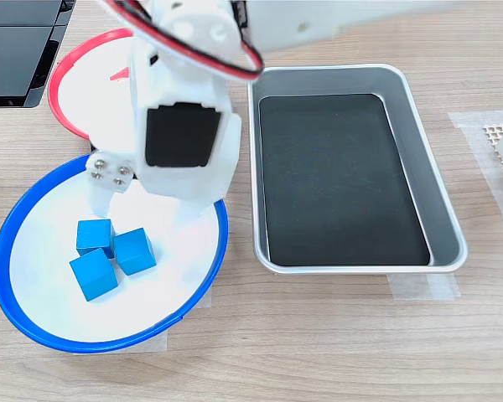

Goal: Relocate any blue block in the red dish to the blue dish, correcting any misplacements.

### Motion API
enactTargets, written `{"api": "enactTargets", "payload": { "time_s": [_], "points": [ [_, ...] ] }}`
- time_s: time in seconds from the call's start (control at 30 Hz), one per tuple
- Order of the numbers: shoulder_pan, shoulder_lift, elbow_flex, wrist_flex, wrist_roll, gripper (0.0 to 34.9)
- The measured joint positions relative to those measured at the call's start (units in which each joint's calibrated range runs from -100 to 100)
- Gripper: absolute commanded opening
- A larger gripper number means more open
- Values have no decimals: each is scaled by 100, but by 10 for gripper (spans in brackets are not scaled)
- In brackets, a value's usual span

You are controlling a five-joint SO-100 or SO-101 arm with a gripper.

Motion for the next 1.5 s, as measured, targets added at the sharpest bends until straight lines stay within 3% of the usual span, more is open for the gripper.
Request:
{"api": "enactTargets", "payload": {
  "time_s": [0.17, 0.33, 0.43, 0.63, 0.87, 1.17, 1.5],
  "points": [
    [142, -895, 844, -367, 444, 79],
    [434, -2259, 2332, -1468, 1084, 4],
    [628, -3274, 3521, -2390, 1387, 4],
    [982, -5132, 5572, -3230, 1592, 4],
    [1239, -7246, 7695, -3091, 1343, 4],
    [1345, -9727, 9601, -2023, 611, 3],
    [1336, -11594, 10744, -1134, 518, 3]
  ]
}}
